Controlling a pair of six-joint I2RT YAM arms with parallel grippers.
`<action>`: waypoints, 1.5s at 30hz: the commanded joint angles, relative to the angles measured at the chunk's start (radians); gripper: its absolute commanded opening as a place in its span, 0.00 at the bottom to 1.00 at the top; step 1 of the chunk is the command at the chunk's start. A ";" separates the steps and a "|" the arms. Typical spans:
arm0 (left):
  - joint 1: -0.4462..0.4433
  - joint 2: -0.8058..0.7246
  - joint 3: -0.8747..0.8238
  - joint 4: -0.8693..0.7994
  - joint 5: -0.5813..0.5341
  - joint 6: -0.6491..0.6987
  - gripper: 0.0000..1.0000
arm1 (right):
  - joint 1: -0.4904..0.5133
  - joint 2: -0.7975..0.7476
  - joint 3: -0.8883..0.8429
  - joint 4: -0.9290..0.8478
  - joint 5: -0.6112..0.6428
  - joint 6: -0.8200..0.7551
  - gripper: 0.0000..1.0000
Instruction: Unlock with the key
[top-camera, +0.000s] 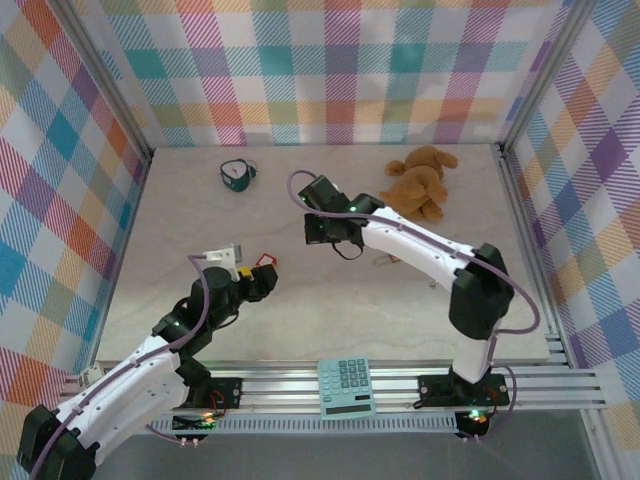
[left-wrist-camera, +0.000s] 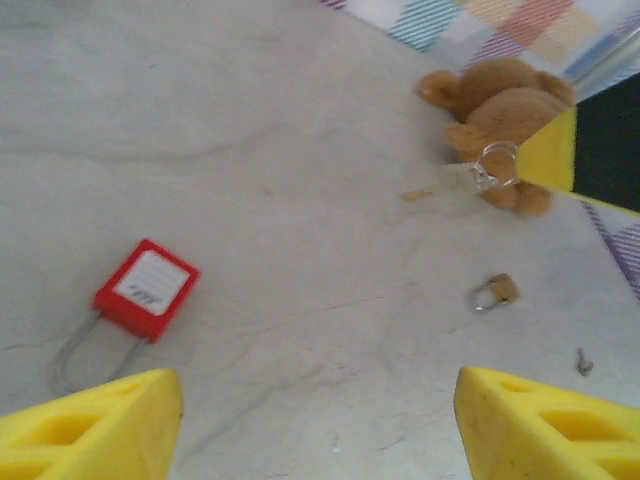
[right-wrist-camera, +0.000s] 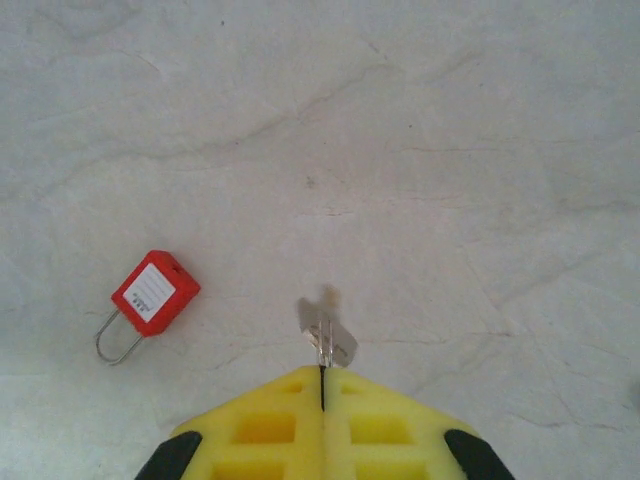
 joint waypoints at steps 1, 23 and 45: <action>-0.076 0.030 -0.069 0.344 -0.048 0.107 0.58 | 0.000 -0.112 -0.052 -0.039 0.026 -0.037 0.05; -0.228 0.777 0.149 1.053 0.315 0.727 0.69 | -0.025 -0.494 -0.257 -0.097 -0.119 -0.049 0.05; -0.228 0.844 0.152 1.173 0.338 0.676 0.38 | -0.025 -0.551 -0.301 -0.038 -0.214 0.031 0.04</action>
